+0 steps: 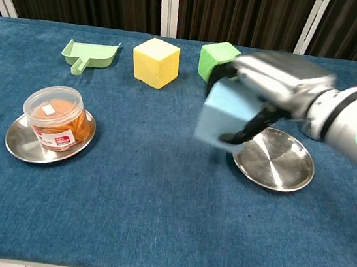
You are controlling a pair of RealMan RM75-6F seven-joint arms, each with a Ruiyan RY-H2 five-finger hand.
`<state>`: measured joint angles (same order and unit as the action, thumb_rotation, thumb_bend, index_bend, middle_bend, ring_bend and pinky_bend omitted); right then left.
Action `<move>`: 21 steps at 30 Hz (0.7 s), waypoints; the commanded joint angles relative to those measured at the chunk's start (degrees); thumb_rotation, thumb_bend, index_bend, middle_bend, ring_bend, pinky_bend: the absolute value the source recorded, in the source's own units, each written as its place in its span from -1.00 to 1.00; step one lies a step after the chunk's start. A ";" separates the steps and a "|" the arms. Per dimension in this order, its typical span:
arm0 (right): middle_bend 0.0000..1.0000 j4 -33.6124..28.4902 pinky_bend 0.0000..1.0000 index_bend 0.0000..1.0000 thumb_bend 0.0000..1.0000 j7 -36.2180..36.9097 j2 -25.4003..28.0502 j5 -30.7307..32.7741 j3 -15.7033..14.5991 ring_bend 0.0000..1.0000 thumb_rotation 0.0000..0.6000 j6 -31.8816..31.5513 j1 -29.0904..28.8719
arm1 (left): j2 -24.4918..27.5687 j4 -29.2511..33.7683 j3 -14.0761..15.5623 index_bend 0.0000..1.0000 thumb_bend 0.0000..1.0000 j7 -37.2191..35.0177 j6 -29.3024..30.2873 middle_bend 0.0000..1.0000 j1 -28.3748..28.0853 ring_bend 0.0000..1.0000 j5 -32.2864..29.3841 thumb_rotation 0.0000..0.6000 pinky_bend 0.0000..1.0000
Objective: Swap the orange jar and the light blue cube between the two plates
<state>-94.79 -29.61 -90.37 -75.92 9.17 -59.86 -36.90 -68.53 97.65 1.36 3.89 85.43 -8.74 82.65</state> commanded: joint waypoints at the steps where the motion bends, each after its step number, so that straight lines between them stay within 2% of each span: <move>1: 0.37 0.00 0.80 0.44 -0.02 2.52 4.81 -0.29 -1.80 0.52 1.00 -0.80 2.33 | -0.06 -0.27 -0.23 -0.74 -0.96 -0.17 -0.12 -0.77 0.08 -0.81 0.26 0.83 -0.62; 5: 0.37 2.53 0.73 0.32 -0.02 3.63 5.48 1.21 -3.18 0.43 1.00 1.13 2.58 | -0.61 -0.76 -0.36 -0.74 -0.96 -0.37 -0.95 -0.77 -0.01 -0.81 0.67 0.83 -0.62; 8: 0.25 4.40 0.62 0.11 -0.02 3.84 4.99 2.18 -4.18 0.25 1.00 3.22 2.18 | -1.15 -1.05 -0.41 -0.74 -0.96 0.15 -1.74 -0.77 -0.04 -0.81 0.63 0.82 -0.62; 11: -0.05 4.80 0.42 -0.25 -0.02 3.21 5.33 3.06 -4.93 -0.01 1.00 4.62 1.90 | -1.39 -1.10 -0.64 -0.74 -0.96 0.50 -1.99 -0.77 -0.01 -0.81 0.64 0.83 -0.62; 13: -0.33 4.51 0.17 -0.63 -0.03 3.43 5.96 3.65 -5.19 -0.28 1.00 5.40 1.80 | -1.46 -1.17 -0.85 -0.74 -0.96 0.40 -2.04 -0.77 0.05 -0.81 0.62 0.82 -0.62; 15: -0.68 3.65 -0.16 -0.96 -0.16 4.03 7.05 4.07 -5.36 -0.61 1.00 5.91 1.83 | -1.46 -1.36 -1.02 -0.74 -0.96 0.10 -2.05 -0.77 0.13 -0.81 0.71 0.81 -0.62; 16: -0.82 3.12 -0.29 -1.00 -0.27 4.55 7.59 4.01 -5.43 -0.76 1.00 5.93 1.92 | -1.46 -1.46 -1.06 -0.74 -0.96 -0.08 -1.98 -0.77 0.21 -0.81 0.82 0.81 -0.62; 18: -0.97 1.62 -0.49 -1.00 -0.44 6.08 9.03 3.30 -5.78 -0.95 1.00 5.55 2.39 | -1.40 -1.72 -1.05 -0.74 -0.96 -0.57 -1.66 -0.77 0.47 -0.81 1.24 0.83 -0.62; 21: -1.00 -1.89 -0.64 -1.00 -0.60 8.63 12.28 0.80 -7.05 -1.00 1.00 3.56 4.02 | -0.90 -2.19 -0.72 -0.74 -0.96 -1.56 -0.17 -0.77 1.32 -0.81 2.69 0.81 -0.62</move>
<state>-94.47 -22.76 -80.21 -73.34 3.08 -54.87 -34.08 -69.72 95.73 0.44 2.80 84.57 -7.87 84.67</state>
